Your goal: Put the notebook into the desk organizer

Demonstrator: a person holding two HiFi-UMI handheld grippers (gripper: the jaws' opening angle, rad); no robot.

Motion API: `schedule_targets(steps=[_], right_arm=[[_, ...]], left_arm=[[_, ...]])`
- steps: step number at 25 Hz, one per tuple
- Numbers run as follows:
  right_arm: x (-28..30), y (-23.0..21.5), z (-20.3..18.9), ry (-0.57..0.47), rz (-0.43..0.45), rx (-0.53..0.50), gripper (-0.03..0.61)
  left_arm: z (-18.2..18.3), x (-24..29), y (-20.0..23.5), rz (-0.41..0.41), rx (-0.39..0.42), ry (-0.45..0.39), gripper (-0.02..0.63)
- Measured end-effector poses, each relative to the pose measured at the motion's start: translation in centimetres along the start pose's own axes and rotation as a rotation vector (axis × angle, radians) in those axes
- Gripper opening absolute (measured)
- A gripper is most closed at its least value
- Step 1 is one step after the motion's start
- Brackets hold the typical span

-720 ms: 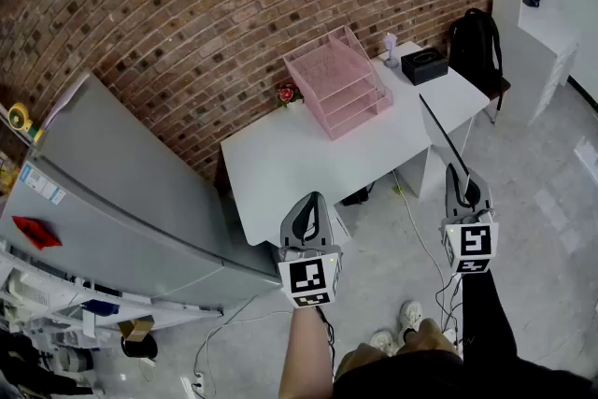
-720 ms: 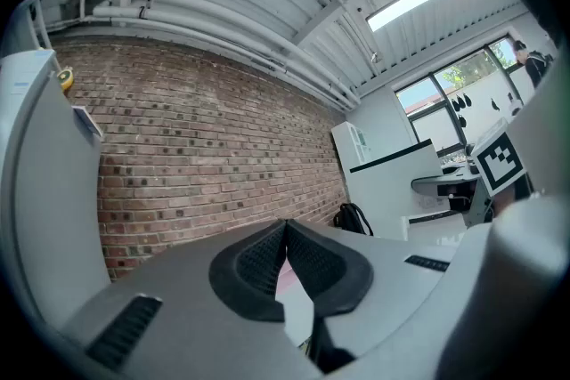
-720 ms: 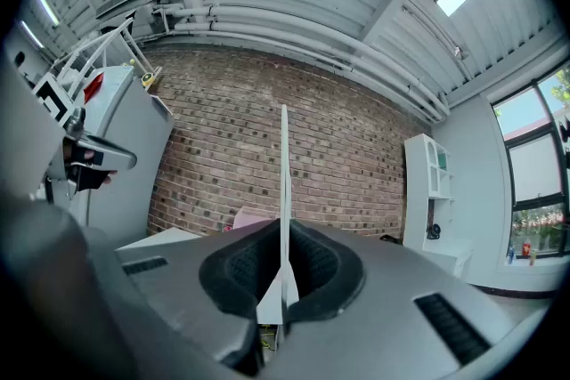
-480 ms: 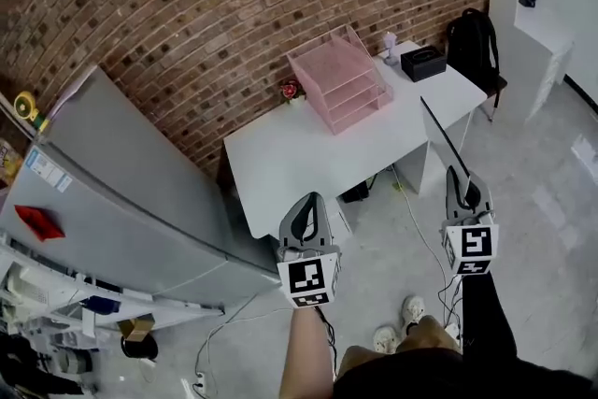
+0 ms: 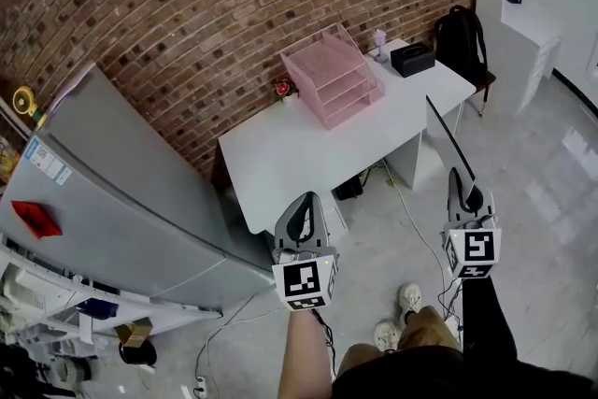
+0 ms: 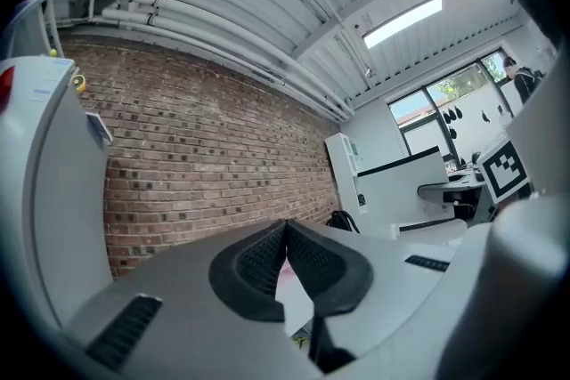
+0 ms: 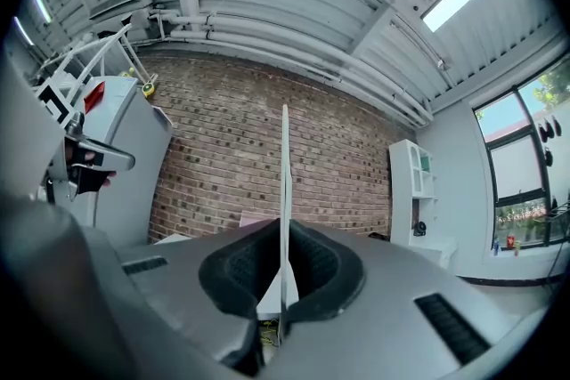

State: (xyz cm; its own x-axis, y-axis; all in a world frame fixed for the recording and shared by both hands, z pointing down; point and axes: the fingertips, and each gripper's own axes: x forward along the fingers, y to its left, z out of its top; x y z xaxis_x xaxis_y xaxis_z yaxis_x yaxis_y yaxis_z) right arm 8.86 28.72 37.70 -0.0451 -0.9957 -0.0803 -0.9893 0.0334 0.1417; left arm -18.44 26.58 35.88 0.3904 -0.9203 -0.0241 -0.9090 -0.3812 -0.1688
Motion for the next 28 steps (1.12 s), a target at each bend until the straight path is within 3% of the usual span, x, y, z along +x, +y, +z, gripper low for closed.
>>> schedule_targets(steps=[10, 28], right_arm=[[2.9, -1.0, -0.1, -0.031, 0.034, 0.027, 0.026], [17.5, -5.0, -0.6, -0.09, 0.159, 0.06, 0.026]], left_arm=[[-0.1, 3.3, -1.1, -0.022, -0.001, 0.001, 0.014], [0.6, 16.7, -1.0, 0.04, 0.006, -0.008, 0.014]])
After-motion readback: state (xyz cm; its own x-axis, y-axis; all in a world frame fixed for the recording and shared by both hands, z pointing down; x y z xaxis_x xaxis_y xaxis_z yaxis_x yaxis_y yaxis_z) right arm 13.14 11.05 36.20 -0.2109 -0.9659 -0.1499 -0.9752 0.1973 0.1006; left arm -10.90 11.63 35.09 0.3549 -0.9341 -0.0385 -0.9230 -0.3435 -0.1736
